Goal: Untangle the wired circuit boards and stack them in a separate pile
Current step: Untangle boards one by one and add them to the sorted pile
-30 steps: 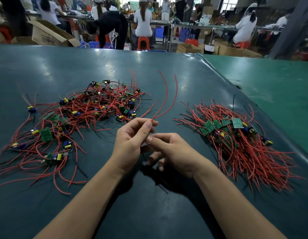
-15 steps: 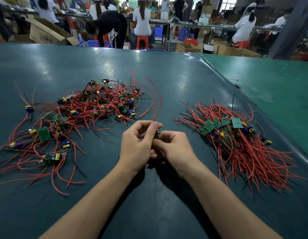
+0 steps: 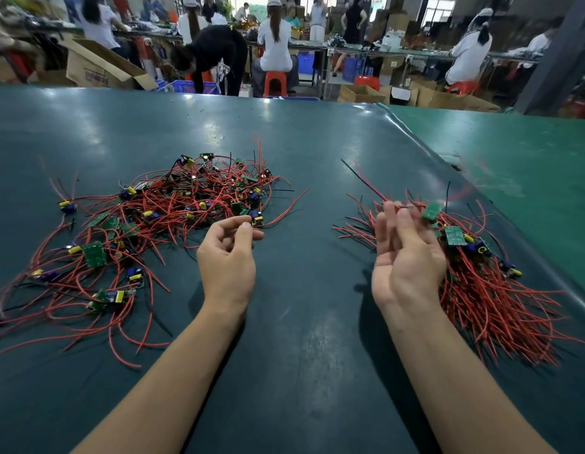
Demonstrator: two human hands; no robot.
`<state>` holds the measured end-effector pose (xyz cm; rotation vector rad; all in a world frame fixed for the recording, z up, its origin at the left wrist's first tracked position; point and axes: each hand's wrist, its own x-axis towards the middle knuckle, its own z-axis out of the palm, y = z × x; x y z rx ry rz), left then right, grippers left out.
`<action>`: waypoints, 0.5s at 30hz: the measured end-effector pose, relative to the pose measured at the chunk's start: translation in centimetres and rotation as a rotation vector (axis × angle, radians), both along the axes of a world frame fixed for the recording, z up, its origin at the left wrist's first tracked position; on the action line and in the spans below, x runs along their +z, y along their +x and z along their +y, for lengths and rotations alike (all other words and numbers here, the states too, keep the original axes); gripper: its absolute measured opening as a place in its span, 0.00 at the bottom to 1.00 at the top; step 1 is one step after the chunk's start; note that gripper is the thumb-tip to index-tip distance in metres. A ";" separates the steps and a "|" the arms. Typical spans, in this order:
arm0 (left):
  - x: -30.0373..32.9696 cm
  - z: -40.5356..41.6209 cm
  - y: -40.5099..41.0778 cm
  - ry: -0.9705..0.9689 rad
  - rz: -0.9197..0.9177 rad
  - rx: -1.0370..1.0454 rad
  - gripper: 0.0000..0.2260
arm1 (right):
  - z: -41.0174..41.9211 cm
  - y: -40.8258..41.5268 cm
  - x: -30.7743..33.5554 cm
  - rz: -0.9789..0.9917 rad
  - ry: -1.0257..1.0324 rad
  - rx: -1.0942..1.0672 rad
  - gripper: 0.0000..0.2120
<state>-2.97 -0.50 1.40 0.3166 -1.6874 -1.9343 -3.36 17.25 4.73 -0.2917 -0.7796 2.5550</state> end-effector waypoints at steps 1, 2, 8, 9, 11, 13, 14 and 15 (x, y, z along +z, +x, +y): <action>0.0 0.0 0.0 0.000 -0.003 -0.003 0.07 | -0.1 0.0 -0.1 -0.029 -0.054 0.014 0.04; 0.0 -0.1 0.0 0.001 -0.006 -0.006 0.07 | -0.2 0.0 -0.3 -0.050 -0.094 0.034 0.07; 0.1 -0.2 0.1 -0.025 -0.034 0.001 0.06 | -0.4 0.1 -0.5 -0.089 -0.047 0.208 0.09; 0.1 -0.3 0.1 -0.058 -0.039 0.001 0.06 | -0.4 0.1 -0.5 -0.094 0.002 0.237 0.09; 0.0 -0.7 0.2 -0.231 -0.050 0.017 0.05 | -0.5 0.3 -0.6 -0.095 0.120 0.311 0.07; -0.3 -1.5 0.2 -0.602 -0.022 0.122 0.04 | -0.9 0.6 -0.6 -0.123 0.256 0.377 0.08; -0.4 -1.8 0.2 -0.789 0.001 0.194 0.04 | -1.2 0.7 -0.6 -0.140 0.315 0.395 0.08; -0.5 -2.1 0.2 -0.937 -0.004 0.266 0.05 | -1.3 0.8 -0.7 -0.150 0.361 0.408 0.08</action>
